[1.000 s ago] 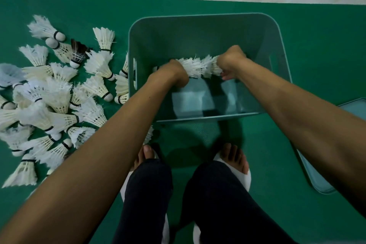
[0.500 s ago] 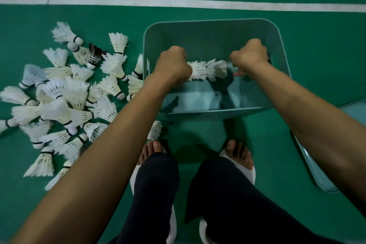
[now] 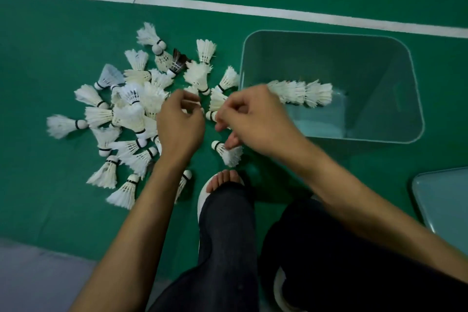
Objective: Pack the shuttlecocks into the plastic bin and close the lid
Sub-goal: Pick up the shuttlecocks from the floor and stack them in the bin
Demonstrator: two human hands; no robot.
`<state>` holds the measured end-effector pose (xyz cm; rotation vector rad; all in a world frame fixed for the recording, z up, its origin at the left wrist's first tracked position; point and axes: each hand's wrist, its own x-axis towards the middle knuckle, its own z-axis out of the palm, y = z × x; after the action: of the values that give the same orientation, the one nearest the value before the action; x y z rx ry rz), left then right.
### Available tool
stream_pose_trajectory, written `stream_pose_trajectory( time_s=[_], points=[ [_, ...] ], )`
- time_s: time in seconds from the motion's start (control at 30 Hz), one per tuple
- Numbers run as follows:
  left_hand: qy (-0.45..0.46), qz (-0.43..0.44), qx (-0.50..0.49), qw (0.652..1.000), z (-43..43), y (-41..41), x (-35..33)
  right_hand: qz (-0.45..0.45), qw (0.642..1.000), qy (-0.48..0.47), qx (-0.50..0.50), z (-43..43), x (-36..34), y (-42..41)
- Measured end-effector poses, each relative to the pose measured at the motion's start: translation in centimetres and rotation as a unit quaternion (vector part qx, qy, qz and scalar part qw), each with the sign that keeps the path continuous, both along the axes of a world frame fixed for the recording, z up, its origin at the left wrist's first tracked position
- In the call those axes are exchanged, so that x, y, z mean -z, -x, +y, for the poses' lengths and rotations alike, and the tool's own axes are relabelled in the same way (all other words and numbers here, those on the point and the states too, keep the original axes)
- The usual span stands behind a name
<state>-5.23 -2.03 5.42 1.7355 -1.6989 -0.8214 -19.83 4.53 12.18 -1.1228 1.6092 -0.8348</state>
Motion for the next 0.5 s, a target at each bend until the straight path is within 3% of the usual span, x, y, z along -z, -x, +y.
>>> stream_pose_trajectory(
  time_s=[0.17, 0.27, 0.4, 0.5],
  points=[
    [-0.056, -0.15, -0.024, 0.987, 1.4, -4.7, 6.9, 0.1, 0.987, -0.1, -0.082, 0.8, 6.3, -3.6],
    [-0.095, -0.148, -0.074, 0.982, 2.5, -5.0, 9.0, 0.143, 0.977, -0.112, -0.112, 1.7, 9.1, -4.3],
    [-0.052, -0.158, -0.181, 0.969, 2.4, -4.1, 9.7, 0.197, 0.962, -0.148, -0.113, 2.2, 11.2, -4.8],
    [-0.044, -0.162, -0.148, 0.975, 1.4, -3.5, 10.6, 0.184, 0.963, -0.174, -0.097, 1.6, 11.6, -4.9]
  ],
)
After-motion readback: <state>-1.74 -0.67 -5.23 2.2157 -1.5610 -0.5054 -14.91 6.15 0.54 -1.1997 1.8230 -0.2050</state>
